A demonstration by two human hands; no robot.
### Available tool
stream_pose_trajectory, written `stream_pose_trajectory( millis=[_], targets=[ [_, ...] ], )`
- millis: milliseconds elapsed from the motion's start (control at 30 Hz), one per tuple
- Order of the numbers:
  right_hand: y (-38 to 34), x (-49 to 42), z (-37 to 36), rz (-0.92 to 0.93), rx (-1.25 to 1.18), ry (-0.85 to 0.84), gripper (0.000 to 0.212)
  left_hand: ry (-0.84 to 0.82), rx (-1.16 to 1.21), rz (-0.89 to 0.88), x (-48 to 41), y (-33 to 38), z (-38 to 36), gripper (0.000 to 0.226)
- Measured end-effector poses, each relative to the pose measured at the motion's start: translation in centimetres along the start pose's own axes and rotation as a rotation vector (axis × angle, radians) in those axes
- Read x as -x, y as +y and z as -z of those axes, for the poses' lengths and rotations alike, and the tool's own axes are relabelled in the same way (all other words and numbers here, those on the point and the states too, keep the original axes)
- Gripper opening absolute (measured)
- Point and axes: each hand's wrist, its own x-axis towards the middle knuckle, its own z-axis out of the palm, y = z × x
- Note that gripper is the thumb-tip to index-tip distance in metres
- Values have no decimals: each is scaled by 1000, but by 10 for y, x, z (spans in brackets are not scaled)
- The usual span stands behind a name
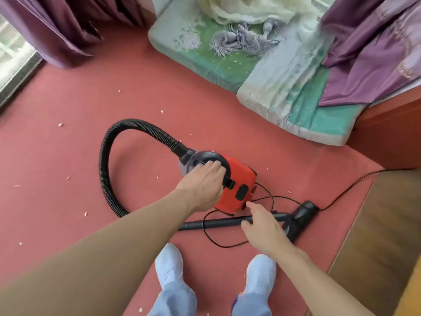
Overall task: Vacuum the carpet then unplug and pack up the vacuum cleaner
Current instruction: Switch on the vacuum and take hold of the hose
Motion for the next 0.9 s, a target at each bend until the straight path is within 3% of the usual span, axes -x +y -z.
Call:
stream_pose_trajectory(
  millis=[233,467,700,900],
  targets=[
    [22,-79,-54,-48,-317,63,81,-56,-222,-60,-59,-23,-84,53],
    [14,-108,-76,-113,-343,183,77,66,-231,-35,-73,-23,-114,46],
    [18,-117,-85,-162,-429,183,40,98,-230,-60,-74,-25,-117,44],
    [42,-118,-79,-86,-314,193,25,98,-202,-46,-76,-26,-118,44]
  ],
)
